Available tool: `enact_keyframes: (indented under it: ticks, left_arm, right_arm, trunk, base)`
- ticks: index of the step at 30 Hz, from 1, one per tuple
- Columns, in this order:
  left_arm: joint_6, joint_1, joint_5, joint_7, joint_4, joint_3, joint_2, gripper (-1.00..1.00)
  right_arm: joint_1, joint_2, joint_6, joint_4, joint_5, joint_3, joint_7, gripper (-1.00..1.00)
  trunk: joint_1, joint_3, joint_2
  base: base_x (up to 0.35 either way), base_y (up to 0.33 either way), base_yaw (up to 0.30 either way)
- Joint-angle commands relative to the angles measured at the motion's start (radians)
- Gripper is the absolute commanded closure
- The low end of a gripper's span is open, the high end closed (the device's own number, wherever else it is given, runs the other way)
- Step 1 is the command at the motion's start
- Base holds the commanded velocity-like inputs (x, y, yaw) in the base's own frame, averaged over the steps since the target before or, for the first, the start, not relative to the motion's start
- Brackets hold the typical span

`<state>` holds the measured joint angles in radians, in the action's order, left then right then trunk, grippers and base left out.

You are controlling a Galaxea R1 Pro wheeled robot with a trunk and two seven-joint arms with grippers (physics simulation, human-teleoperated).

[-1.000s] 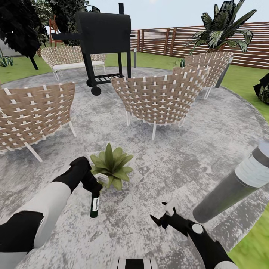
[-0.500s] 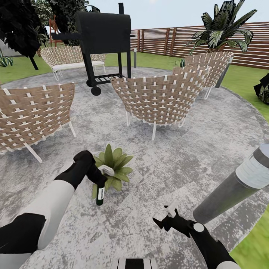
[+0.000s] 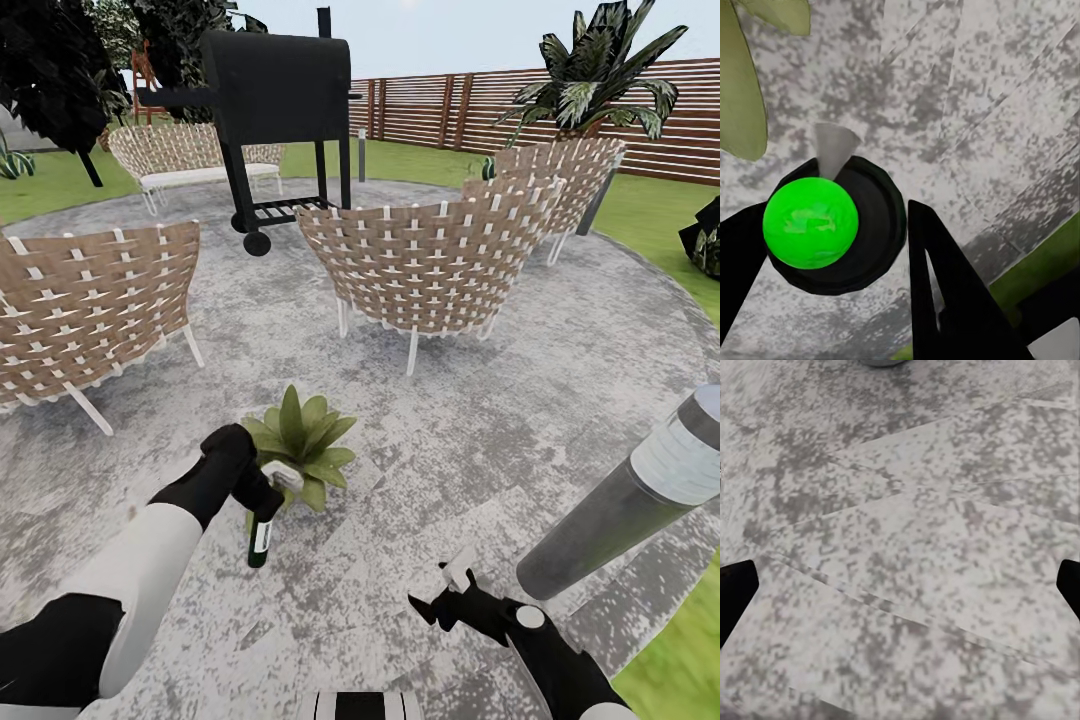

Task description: Pick up the pesticide atomizer in the garden and spray insectifuge to fully cover both potted plants in the garden.

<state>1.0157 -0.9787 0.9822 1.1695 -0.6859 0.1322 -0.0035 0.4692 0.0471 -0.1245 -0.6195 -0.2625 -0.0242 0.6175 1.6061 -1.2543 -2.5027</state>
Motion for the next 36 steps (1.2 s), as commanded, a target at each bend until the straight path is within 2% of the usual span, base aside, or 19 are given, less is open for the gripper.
enact_keyframes:
  ticks: [1, 2, 7, 12, 14, 16, 17, 20, 21, 23, 25, 27, 28, 30, 32, 34, 36]
  left_arm:
    - [0.006, 0.001, 0.009, 0.008, -0.004, -0.003, 0.0, 1.0]
    - [0.006, 0.002, 0.009, 0.006, -0.005, -0.01, 0.0, 1.0]
    - [0.005, 0.0, 0.015, 0.003, -0.007, -0.102, 0.0, 1.0]
    - [0.004, 0.028, 0.018, -0.006, -0.003, -0.113, 0.002, 1.0]
    - [0.004, 0.042, 0.016, -0.051, -0.004, -0.117, -0.002, 1.0]
    - [0.005, 0.047, 0.009, -0.104, -0.005, -0.121, -0.025, 1.0]
    - [0.006, 0.047, 0.009, -0.121, -0.005, -0.121, -0.046, 1.0]
    - [0.006, 0.043, 0.014, -0.136, -0.007, -0.12, -0.088, 1.0]
    - [0.006, 0.042, 0.014, -0.137, -0.007, -0.119, -0.091, 1.0]
    - [0.006, 0.042, 0.015, -0.138, -0.007, -0.121, -0.09, 1.0]
    - [0.005, 0.046, 0.015, -0.141, -0.007, -0.138, -0.075, 1.0]
    - [0.005, 0.05, 0.015, -0.146, -0.007, -0.162, -0.048, 1.0]
    - [0.005, 0.059, 0.015, -0.148, -0.007, -0.176, -0.029, 1.0]
    - [0.002, 0.094, 0.016, -0.149, -0.007, -0.187, -0.01, 1.0]
    - [-0.001, 0.117, 0.016, -0.151, -0.008, -0.187, -0.009, 1.0]
    - [0.0, 0.127, 0.016, -0.153, -0.009, -0.185, -0.018, 1.0]
    - [0.001, 0.129, 0.016, -0.156, -0.009, -0.183, -0.047, 1.0]
  right_arm:
    - [0.0, 0.0, -0.007, 0.0, -0.011, -0.002, -0.001, -1.0]
    - [0.0, 0.0, -0.007, 0.001, -0.011, -0.002, -0.001, -1.0]
    - [0.0, -0.001, -0.007, 0.002, -0.011, -0.002, -0.001, -1.0]
    - [0.0, -0.002, -0.007, 0.002, -0.011, -0.002, -0.001, -1.0]
    - [0.0, -0.003, -0.007, 0.003, -0.011, -0.002, -0.001, -1.0]
    - [0.0, -0.003, -0.007, 0.003, -0.011, -0.003, -0.001, -1.0]
    - [0.0, -0.003, -0.007, 0.003, -0.011, -0.003, -0.001, -1.0]
    - [0.0, -0.003, -0.007, 0.003, -0.011, -0.003, -0.001, -1.0]
    - [0.001, -0.003, -0.007, 0.003, -0.011, -0.003, -0.001, -1.0]
    - [0.0, -0.003, -0.007, 0.003, -0.011, -0.003, -0.001, -1.0]
    - [0.0, -0.003, -0.006, 0.003, -0.011, -0.003, -0.001, -1.0]
    - [0.0, -0.003, -0.007, 0.003, -0.011, -0.003, -0.001, -1.0]
    - [0.0, -0.003, -0.006, 0.003, -0.011, -0.003, -0.001, -1.0]
    - [0.0, -0.003, -0.007, 0.003, -0.011, -0.003, -0.001, -1.0]
    - [0.0, -0.003, -0.007, 0.003, -0.011, -0.003, -0.001, -1.0]
    - [0.0, -0.003, -0.007, 0.002, -0.011, -0.003, -0.001, -1.0]
    - [0.0, -0.003, -0.007, 0.001, -0.01, -0.003, -0.001, -1.0]
  trunk:
    - [0.0, -0.001, 0.0]
    - [0.0, -0.001, 0.0]
    - [0.0, -0.001, 0.0]
    - [0.0, -0.001, 0.0]
    - [0.0, -0.001, 0.0]
    - [0.0, -0.001, 0.0]
    - [0.0, -0.001, 0.0]
    - [0.0, -0.001, 0.0]
    - [0.0, -0.001, 0.0]
    - [0.0, -0.001, 0.0]
    - [0.0, -0.001, 0.0]
    - [0.0, -0.001, 0.0]
    - [0.0, -0.001, 0.0]
    - [0.0, -0.001, 0.0]
    - [0.0, -0.001, 0.0]
    - [0.0, -0.001, 0.0]
    - [0.0, -0.001, 0.0]
  base:
    - [0.0, 0.0, 0.0]
    - [0.0, 0.0, 0.0]
    - [0.0, 0.0, 0.0]
    - [0.0, 0.0, 0.0]
    - [0.0, 0.0, 0.0]
    - [0.0, 0.0, 0.0]
    - [0.0, 0.0, 0.0]
    - [0.0, 0.0, 0.0]
    - [0.0, 0.0, 0.0]
    - [0.0, 0.0, 0.0]
    - [0.0, 0.0, 0.0]
    - [0.0, 0.0, 0.0]
    - [0.0, 0.0, 0.0]
    - [0.0, 0.0, 0.0]
    - [0.0, 0.0, 0.0]
    - [0.0, 0.0, 0.0]
    - [0.0, 0.0, 0.0]
